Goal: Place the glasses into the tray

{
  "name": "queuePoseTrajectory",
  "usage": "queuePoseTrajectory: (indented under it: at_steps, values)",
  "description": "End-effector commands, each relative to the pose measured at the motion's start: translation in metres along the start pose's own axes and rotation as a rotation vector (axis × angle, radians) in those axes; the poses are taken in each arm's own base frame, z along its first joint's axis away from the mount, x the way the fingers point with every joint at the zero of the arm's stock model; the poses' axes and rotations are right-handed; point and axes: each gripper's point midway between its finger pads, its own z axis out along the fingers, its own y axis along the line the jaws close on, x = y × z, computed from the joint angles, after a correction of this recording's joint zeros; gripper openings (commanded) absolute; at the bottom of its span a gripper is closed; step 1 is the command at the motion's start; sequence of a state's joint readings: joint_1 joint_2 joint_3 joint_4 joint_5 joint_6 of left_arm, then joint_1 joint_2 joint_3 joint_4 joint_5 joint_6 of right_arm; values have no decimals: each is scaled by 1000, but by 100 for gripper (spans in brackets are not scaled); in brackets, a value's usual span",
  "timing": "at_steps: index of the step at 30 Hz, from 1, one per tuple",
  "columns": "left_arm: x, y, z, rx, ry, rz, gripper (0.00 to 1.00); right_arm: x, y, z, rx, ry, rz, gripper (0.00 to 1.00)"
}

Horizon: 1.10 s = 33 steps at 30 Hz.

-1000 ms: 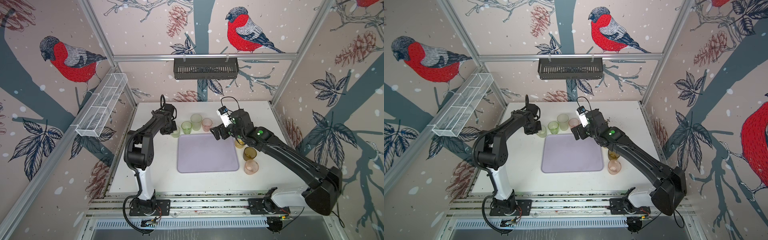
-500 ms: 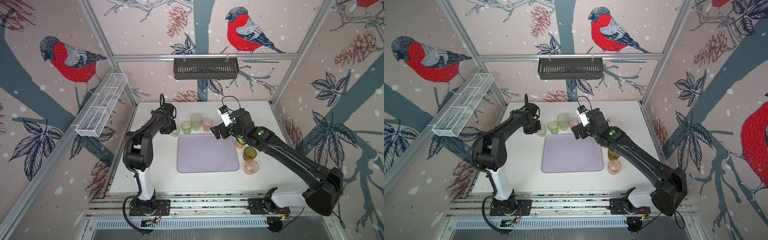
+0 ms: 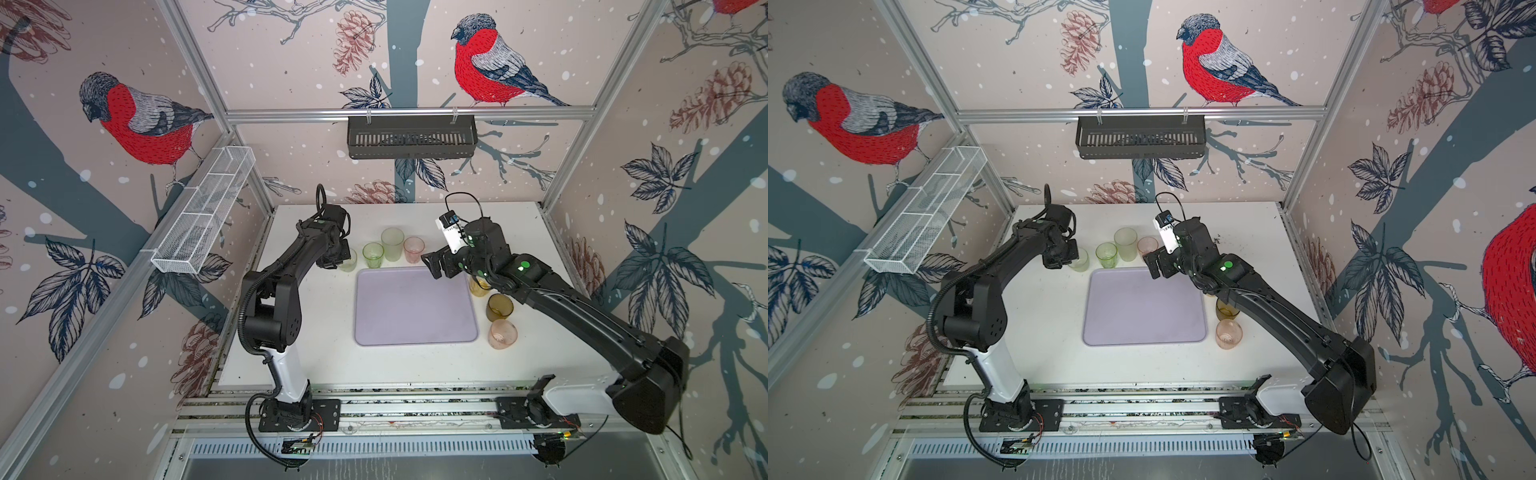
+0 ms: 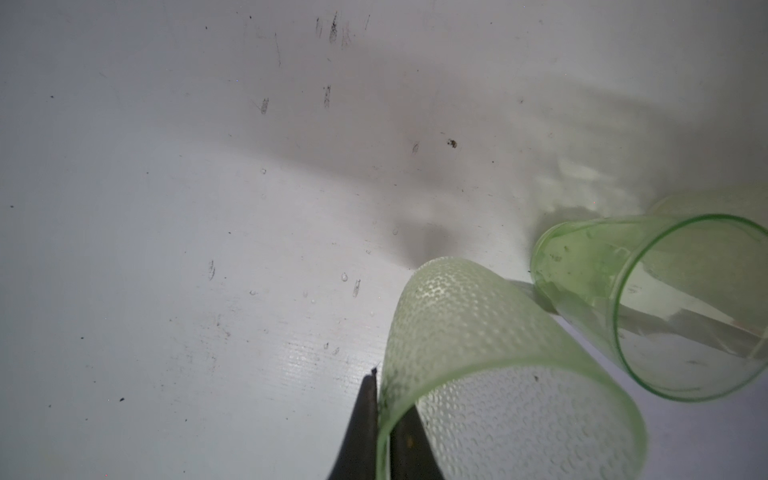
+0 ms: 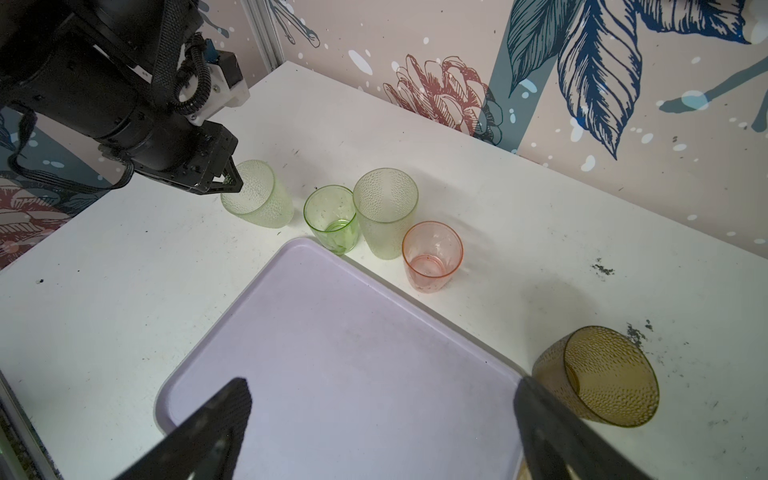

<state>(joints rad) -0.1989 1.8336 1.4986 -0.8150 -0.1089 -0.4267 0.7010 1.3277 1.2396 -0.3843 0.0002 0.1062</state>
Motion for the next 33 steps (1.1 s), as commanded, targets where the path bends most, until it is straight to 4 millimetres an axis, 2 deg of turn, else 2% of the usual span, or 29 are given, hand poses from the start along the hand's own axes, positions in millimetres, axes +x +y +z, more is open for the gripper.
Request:
queuePoseTrajectory:
  at_steps: [1, 10, 19, 28, 33]
  values:
    - [4, 3, -8, -13, -1, -1, 0, -7, 0, -3, -2, -27, 18, 100]
    - [14, -4, -26, 27, -14, -9, 0, -4, -3, -4, 5, -16, 37, 100]
    - [38, -19, -37, 70, 12, 12, 0, -7, -4, -1, 5, -13, 36, 100]
    - [68, -35, -28, 95, 74, 46, 0, -5, -7, -1, 10, -10, 38, 100]
    - [74, -40, -23, 96, 91, 54, 0, -4, -8, -2, 10, -14, 45, 100]
